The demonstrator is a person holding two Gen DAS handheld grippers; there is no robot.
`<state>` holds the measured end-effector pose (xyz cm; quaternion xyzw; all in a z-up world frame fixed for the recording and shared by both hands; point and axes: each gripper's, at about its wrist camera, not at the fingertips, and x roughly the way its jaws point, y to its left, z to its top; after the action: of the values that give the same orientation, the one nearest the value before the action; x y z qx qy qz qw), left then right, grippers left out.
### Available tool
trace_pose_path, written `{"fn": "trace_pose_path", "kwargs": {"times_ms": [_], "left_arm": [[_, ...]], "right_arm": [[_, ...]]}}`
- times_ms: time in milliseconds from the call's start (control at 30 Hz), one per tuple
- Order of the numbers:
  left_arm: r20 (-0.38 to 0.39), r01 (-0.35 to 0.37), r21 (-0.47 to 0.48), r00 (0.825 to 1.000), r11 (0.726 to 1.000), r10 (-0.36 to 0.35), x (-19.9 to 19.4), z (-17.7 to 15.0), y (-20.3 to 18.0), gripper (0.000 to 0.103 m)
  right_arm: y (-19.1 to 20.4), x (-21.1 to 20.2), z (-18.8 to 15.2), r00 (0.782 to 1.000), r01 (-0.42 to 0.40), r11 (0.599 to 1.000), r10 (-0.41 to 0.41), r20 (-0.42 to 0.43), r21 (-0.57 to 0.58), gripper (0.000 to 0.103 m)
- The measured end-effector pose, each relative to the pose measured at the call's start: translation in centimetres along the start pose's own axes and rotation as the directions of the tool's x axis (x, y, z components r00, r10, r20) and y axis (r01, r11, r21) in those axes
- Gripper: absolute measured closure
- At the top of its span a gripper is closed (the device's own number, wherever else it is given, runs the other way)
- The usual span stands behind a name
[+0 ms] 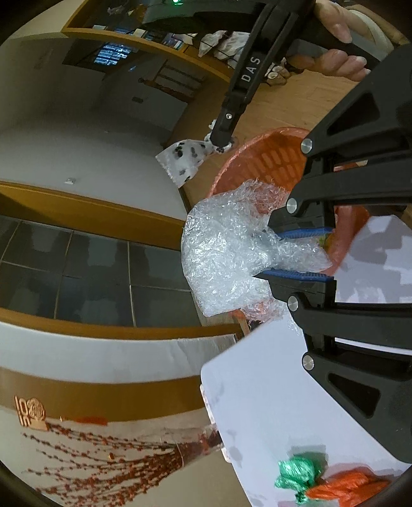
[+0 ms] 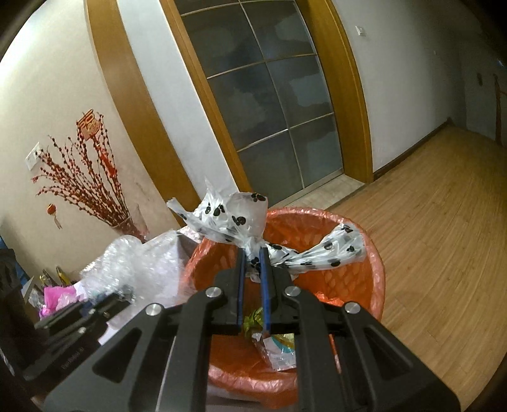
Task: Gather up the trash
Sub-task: 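Carry the dotted bag and bubble wrap over the wastebasket and open both tools, then grasp the large orange bag with the right tool while the left tool grasps a clear bag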
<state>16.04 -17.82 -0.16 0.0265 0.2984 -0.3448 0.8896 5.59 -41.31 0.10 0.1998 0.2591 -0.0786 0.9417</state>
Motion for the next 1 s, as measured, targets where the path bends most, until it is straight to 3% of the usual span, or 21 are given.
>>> {"fn": "trace_pose_path", "kwargs": {"times_ms": [167, 333, 433, 567, 800, 1000], "left_arm": [[-0.021, 0.008, 0.01, 1.0, 1.0, -0.008, 1.7, 0.2, -0.7, 0.081], [-0.062, 0.019, 0.008, 0.998, 1.0, -0.018, 3.5, -0.1, -0.7, 0.064], [-0.079, 0.008, 0.017, 0.997, 1.0, -0.007, 3.8, -0.6, -0.5, 0.056], [-0.079, -0.017, 0.0, 0.997, 1.0, 0.017, 3.1, -0.9, 0.3, 0.055], [-0.027, -0.124, -0.001, 0.992, 0.992, 0.124, -0.7, -1.5, 2.8, 0.05], [0.015, -0.235, -0.051, 0.972, 0.971, 0.236, -5.3, -2.9, 6.2, 0.05]], "right_arm": [[-1.1, 1.2, 0.9, 1.0, -0.018, 0.999, 0.018, 0.001, 0.047, 0.088], [-2.4, 2.3, 1.2, 1.0, -0.023, 0.996, 0.024, -0.008, 0.086, 0.076], [-3.0, 2.6, 0.8, 1.0, -0.012, 0.995, 0.014, -0.015, 0.096, 0.076], [-3.6, 2.6, 0.0, 1.0, 0.017, 0.995, -0.015, -0.024, 0.1, 0.072], [-2.4, 1.0, -1.4, 0.996, 0.089, 0.996, -0.089, -0.01, 0.017, 0.058], [1.1, -0.3, -2.6, 0.995, 0.097, 0.993, -0.097, 0.002, -0.064, 0.051]]}}
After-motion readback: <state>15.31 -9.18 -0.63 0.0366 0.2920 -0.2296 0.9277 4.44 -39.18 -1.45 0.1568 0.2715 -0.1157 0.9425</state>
